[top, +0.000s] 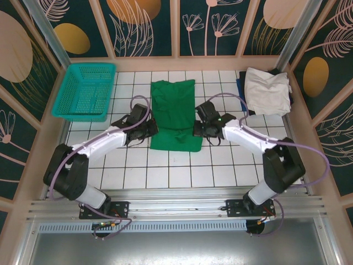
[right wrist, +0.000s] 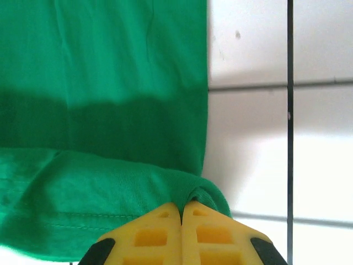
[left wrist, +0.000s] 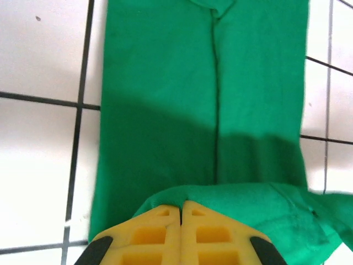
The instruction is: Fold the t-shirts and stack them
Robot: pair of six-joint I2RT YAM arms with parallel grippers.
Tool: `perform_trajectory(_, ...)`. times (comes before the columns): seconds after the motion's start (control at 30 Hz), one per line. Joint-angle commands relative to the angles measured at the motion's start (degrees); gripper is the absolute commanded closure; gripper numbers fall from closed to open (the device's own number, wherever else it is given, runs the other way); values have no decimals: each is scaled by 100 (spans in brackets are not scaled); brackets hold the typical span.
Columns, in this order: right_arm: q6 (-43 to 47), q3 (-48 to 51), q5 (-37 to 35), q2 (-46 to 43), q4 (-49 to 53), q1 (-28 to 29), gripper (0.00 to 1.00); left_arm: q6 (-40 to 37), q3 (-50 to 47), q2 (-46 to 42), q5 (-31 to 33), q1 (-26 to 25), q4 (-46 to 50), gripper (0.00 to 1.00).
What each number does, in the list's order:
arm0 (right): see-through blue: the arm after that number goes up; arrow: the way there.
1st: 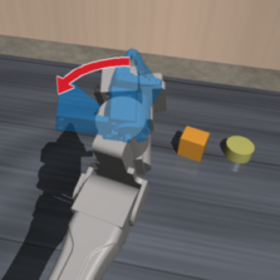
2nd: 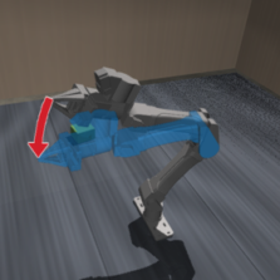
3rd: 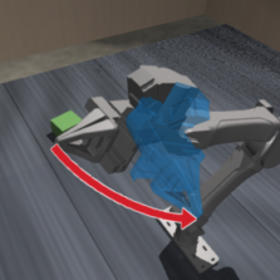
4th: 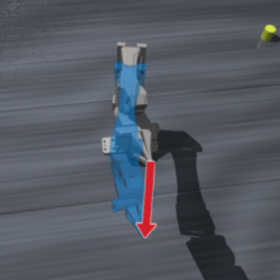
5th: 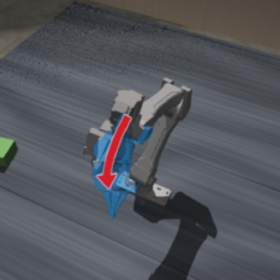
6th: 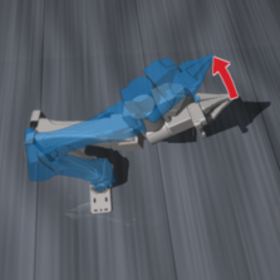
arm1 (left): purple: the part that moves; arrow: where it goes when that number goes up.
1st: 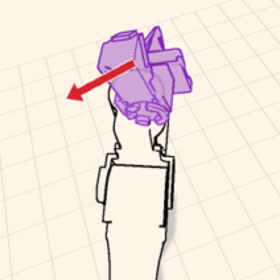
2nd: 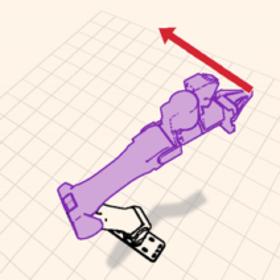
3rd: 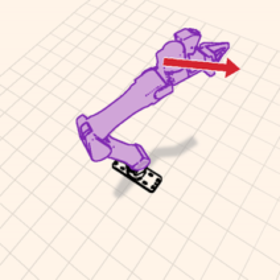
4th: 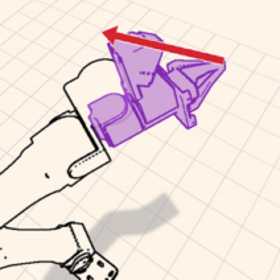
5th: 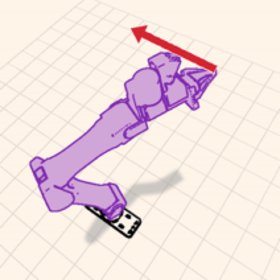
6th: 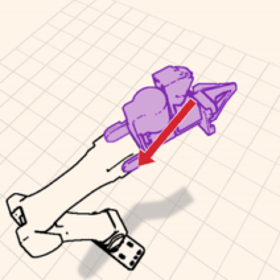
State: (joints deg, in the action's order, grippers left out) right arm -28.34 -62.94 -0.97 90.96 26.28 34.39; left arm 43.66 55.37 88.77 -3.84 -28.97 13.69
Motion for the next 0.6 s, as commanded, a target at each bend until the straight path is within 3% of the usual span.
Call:
perform_trajectory(0.0,660,-530,533,586,-330,-274,100,-390,334,318,-296,344,-15,100)
perform_trajectory(0.37,915,-1989,967,2163,-110,-647,99,-624,1055,1564,-914,878,-111,100)
perform_trajectory(0.4,946,-2056,967,2226,-84,-668,95,-670,1180,1703,-936,916,-47,99)
perform_trajectory(0.47,1009,-2207,922,2323,45,-723,82,-751,1405,1898,-967,975,47,82)
perform_trajectory(0.57,1125,-2664,689,2288,352,-823,57,-873,1848,2096,-1053,1096,210,75)
